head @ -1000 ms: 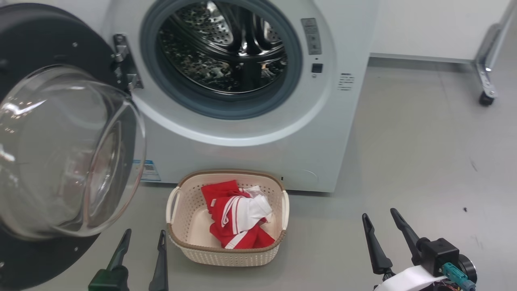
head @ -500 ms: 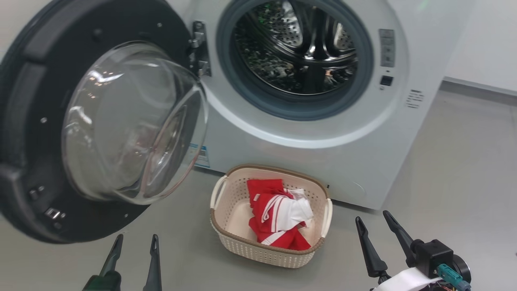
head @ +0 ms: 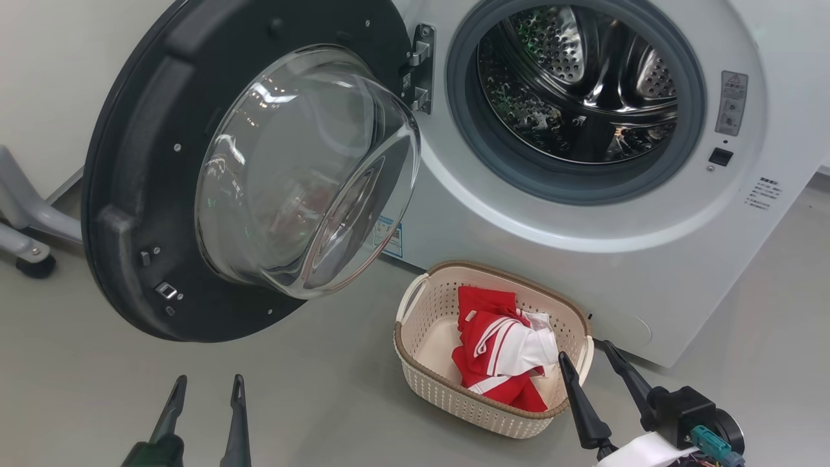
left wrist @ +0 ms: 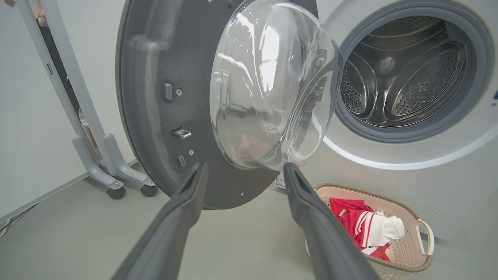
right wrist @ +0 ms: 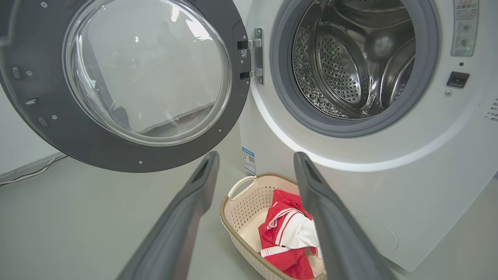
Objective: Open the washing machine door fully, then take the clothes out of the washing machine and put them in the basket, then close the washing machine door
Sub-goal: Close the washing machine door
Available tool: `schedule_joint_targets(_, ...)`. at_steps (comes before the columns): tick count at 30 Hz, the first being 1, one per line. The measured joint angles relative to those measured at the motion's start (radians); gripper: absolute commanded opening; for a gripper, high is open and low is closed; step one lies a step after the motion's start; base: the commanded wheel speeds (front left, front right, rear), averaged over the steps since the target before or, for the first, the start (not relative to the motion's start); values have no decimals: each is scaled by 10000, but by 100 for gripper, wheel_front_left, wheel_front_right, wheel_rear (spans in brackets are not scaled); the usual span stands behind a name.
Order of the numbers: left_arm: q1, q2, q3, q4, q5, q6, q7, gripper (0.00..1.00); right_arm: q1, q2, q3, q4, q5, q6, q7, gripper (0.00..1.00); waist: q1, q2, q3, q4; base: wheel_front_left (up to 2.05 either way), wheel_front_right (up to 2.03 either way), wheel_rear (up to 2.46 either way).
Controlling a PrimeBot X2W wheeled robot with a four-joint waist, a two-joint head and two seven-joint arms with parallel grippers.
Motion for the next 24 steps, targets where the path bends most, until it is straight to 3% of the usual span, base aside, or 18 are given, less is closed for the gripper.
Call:
schedule_joint_targets(11,46,-15,56,-27,-2,0,-21,100,-30,0,115,105,-12,12,0,100,0,0,43,187,0,0,0)
schedule_joint_targets(12,48,-17,54,-31,-2,0,-21,56,-31,0,119,113,-12,12,0,100,0,0,43,189,0,0,0)
schedule_joint_targets(14,58,-19,52,-38,-19,0,-21,8,-32,0,128,127,-12,12,0,100,0,0,45,190,0,0,0)
schedule_joint_targets(15,69,-19,48,-40,-46,0,-21,0,-33,0,132,134,-12,12,0,100,0,0,45,191,0,0,0)
schedule_joint_targets(22,141,-19,-67,-46,-176,0,-21,0,-39,0,150,159,-12,12,0,100,0,0,60,200,0,0,0)
schedule_joint_targets(24,141,-23,-259,-151,-901,-128,-21,0,-45,0,151,165,-12,12,0,100,0,0,67,203,0,0,0)
